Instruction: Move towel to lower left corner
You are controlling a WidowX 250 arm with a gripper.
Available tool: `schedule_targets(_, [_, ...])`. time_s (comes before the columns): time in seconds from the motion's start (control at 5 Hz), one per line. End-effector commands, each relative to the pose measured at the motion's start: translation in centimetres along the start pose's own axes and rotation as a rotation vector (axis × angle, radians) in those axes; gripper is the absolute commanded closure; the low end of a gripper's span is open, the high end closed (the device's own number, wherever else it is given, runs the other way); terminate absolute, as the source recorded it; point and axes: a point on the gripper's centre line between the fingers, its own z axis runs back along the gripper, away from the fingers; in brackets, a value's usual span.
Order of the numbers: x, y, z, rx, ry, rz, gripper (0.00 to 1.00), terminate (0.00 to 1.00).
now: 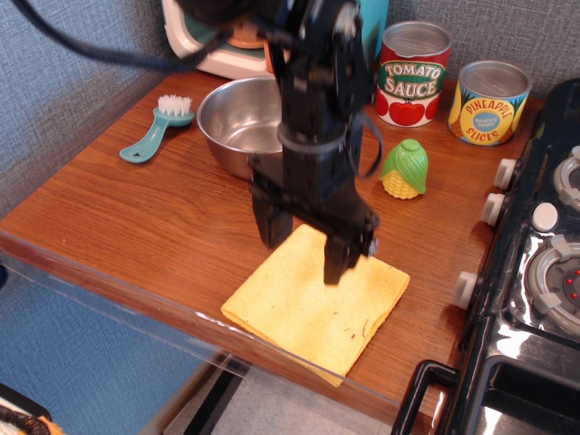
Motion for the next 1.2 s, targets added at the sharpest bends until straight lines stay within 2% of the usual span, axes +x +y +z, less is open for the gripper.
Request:
schedule_targets(0.0, [-0.5, -1.0, -2.2, 0.003, -0.018, -0.087, 0.0, 0.0])
schedule_targets(0.4, [-1.2, -1.1, -4.2, 0.021, 0.014, -0.106, 0.0, 0.0])
schedule_targets(0.6, [-1.9, -0.2, -5.4, 0.008, 0.04, -0.085, 0.0, 0.0])
schedule_targets(1.0, [-2.2, 3.2, -5.2, 0.021, 0.027, -0.007, 0.0, 0.0])
